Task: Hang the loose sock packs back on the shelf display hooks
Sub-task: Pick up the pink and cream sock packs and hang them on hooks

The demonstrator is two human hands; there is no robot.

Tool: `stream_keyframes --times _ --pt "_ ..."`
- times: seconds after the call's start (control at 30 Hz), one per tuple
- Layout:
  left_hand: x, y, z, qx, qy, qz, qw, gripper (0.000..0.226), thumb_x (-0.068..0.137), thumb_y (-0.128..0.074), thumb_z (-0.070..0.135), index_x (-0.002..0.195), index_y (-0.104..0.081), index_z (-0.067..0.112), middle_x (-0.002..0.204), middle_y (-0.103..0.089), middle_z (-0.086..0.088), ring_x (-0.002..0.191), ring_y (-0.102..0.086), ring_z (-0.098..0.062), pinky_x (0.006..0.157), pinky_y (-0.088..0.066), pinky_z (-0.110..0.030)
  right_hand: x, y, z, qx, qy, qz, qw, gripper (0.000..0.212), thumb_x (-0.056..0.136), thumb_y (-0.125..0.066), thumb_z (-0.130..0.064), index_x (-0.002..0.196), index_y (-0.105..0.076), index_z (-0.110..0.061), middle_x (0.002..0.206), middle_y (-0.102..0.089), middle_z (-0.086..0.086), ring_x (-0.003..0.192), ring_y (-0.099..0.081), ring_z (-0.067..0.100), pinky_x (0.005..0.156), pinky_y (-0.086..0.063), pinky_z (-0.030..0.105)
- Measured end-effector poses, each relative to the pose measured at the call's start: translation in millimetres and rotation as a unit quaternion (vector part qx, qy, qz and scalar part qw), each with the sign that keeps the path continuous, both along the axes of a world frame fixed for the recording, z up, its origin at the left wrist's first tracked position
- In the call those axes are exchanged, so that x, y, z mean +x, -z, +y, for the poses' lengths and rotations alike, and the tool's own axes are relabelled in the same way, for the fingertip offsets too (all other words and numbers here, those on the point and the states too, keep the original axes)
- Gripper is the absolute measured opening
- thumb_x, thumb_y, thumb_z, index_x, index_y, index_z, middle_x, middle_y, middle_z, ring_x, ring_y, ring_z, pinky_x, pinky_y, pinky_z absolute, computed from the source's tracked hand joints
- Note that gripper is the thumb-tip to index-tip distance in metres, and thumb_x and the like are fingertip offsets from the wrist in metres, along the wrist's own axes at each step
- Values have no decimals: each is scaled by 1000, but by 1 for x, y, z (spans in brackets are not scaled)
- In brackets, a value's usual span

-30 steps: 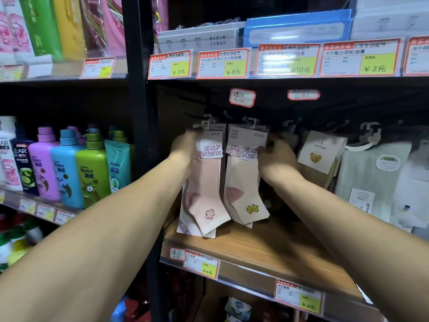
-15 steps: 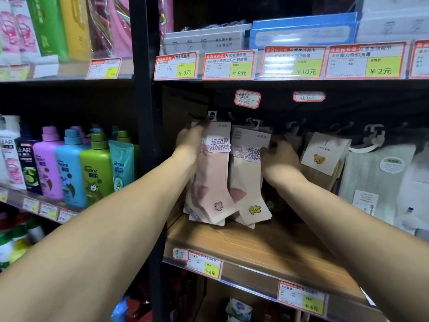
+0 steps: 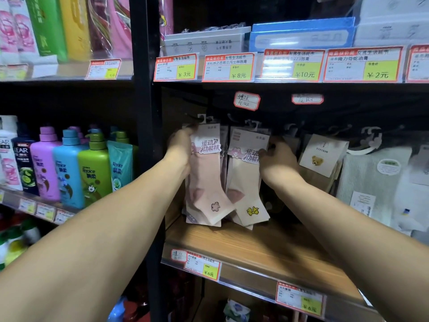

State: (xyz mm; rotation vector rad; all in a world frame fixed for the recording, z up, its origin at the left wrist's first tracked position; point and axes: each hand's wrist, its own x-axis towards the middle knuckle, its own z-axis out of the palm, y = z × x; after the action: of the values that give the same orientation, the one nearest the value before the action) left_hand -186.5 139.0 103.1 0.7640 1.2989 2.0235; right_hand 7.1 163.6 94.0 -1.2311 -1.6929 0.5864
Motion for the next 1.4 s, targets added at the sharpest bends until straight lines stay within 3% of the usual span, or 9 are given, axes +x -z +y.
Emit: stream_keyframes --times 0.2,0.43,0.63,0.97,1.03,1.17,1.27,1.33,1.4 --pt "-6 3 2 -59 -34 66 995 43 88 -50 35 119 -62 9 106 -73 -17 99 -71 -33 77 -56 -35 -1 1 0 4 2 4 1000 31 103 -46 -19 132 -55 -14 133 -64 12 119 -59 36 84 -40 29" --pt "-6 11 3 -76 -51 72 993 69 79 -60 42 140 -43 13 115 -69 -13 102 -67 -30 96 -51 -47 0 8 -3 -8 -11 -16 1000 38 97 -56 -9 134 -53 -19 137 -63 8 120 -60 33 78 -40 26" --pt "-1 19 1 -60 -58 76 994 40 87 -58 17 126 -51 10 92 -68 -4 83 -65 -20 91 -52 -39 1 14 -2 -16 -22 -29 999 38 98 -50 -7 134 -54 -17 137 -62 9 120 -59 34 78 -39 26" --pt "5 24 -10 -43 -117 100 987 45 88 -56 5 131 -44 10 108 -64 -8 90 -59 -25 80 -48 -32 4 20 -6 -32 -27 -32 999 33 99 -44 -7 130 -49 -13 127 -64 13 101 -60 33 72 -40 29" --pt "9 24 -15 -38 -107 101 988 52 90 -56 6 139 -38 10 107 -64 -7 92 -57 -25 84 -46 -32 5 21 -10 -31 -31 -29 999 32 98 -45 -10 130 -45 -12 123 -64 14 92 -56 31 70 -40 30" --pt "16 30 -25 -40 -83 123 988 64 92 -59 28 148 -30 19 140 -52 -8 121 -53 -31 84 -45 -35 13 21 -24 7 -53 -23 998 39 96 -54 -15 132 -42 -10 127 -63 15 112 -60 36 75 -39 27" --pt "25 35 -36 -33 -64 151 986 59 91 -60 33 145 -36 26 133 -56 -3 114 -55 -26 66 -44 -28 19 19 -40 24 -85 -15 996 45 94 -59 -20 135 -41 -11 126 -65 12 111 -61 32 72 -41 23" --pt "30 35 -45 -19 -56 174 983 57 90 -61 34 143 -40 26 129 -58 1 114 -56 -22 71 -45 -29 25 18 -49 34 -103 -17 994 49 93 -61 -24 137 -41 -13 121 -67 8 104 -63 27 59 -41 23" --pt "35 35 -54 -18 -62 201 977 58 89 -61 36 142 -41 26 127 -56 4 116 -54 -20 78 -49 -32 34 17 -58 40 -114 -19 993 53 93 -62 -28 141 -41 -15 121 -67 6 105 -61 26 65 -40 23"
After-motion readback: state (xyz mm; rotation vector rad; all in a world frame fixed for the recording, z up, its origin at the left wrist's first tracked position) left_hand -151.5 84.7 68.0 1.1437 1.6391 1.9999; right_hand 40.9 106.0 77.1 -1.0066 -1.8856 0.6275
